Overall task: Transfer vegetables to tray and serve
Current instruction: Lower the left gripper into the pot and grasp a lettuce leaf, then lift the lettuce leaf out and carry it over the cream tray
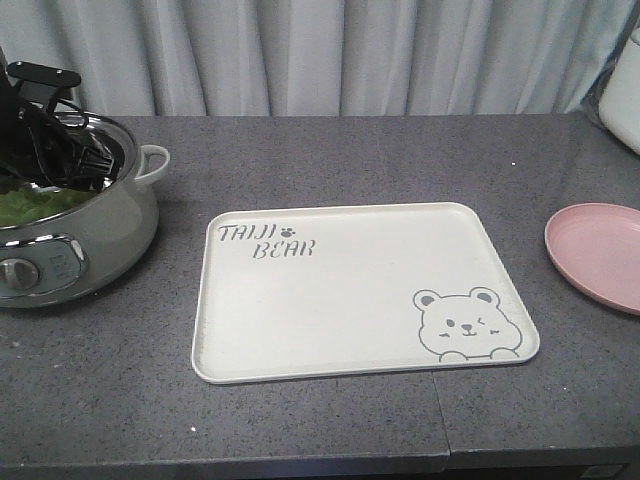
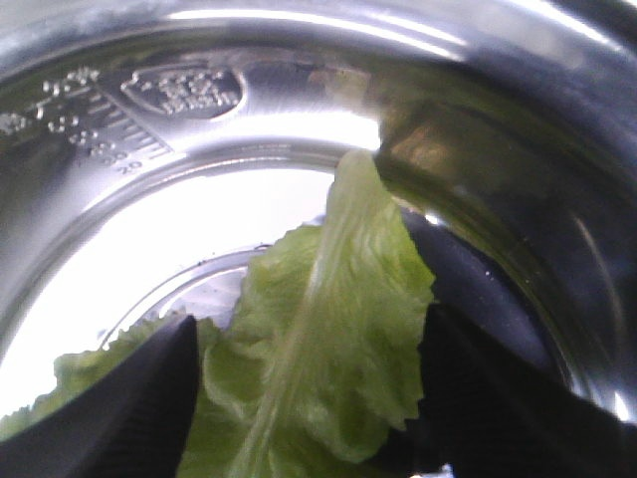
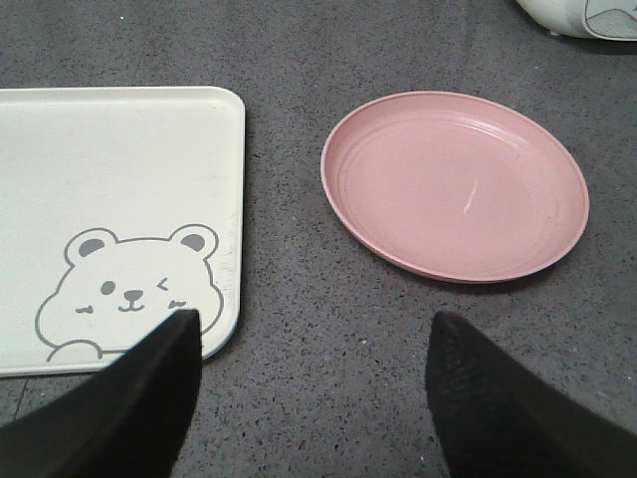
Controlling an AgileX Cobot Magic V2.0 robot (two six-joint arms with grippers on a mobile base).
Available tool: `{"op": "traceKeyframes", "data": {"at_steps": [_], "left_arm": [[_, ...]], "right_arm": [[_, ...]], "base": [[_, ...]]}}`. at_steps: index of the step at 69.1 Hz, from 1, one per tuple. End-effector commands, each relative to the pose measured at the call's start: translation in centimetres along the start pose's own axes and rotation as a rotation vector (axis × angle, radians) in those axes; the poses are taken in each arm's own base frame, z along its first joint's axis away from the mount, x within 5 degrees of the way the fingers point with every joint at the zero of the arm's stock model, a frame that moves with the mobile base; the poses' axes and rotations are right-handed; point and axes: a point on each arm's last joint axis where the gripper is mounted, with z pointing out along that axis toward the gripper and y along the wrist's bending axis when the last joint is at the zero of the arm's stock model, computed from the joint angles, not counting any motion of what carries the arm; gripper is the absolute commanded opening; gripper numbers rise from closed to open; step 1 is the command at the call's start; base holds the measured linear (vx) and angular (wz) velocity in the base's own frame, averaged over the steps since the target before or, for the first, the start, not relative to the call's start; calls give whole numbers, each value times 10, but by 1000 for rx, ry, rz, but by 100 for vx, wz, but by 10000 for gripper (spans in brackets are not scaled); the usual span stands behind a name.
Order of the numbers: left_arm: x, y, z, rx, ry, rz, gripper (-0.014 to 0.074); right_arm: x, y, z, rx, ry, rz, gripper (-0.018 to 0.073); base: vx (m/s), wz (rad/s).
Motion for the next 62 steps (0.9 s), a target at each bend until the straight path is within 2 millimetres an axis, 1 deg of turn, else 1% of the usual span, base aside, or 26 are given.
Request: {"op": "traceKeyframes", "data": {"at_steps": [1, 8, 12, 17, 24, 32, 40, 47, 62], "left_arm": [[-5, 5, -19, 7, -32, -25, 400], [-2, 15, -19, 35, -20, -77, 372], [0, 24, -20, 43, -13, -114, 365], [3, 29, -20, 62, 2, -118, 363], [3, 26, -20, 90, 6, -71, 363], [1, 22, -20, 132, -15, -70, 363], [1, 23, -20, 131, -21, -71, 348], [1, 23, -20, 128, -20, -68, 295], [2, 23, -20, 130, -13, -68, 114]], "right_arm": [[-15, -1, -5, 5, -90, -18, 462], [-15, -1, -5, 5, -90, -18, 462], [-15, -1, -5, 5, -90, -18, 462], [-15, -1, -5, 5, -90, -18, 462], [-15, -1, -5, 5, -90, -18, 462], [-15, -1, -5, 5, -89, -18, 462], [-15, -1, -5, 5, -89, -18, 462], [-15, -1, -5, 5, -89, -18, 462], [-15, -1, -5, 5, -89, -18, 462]], "base": [[0, 0], [0, 0], [0, 0], [0, 0], [0, 0], [0, 0], [0, 0], [0, 0], [0, 0]]}}
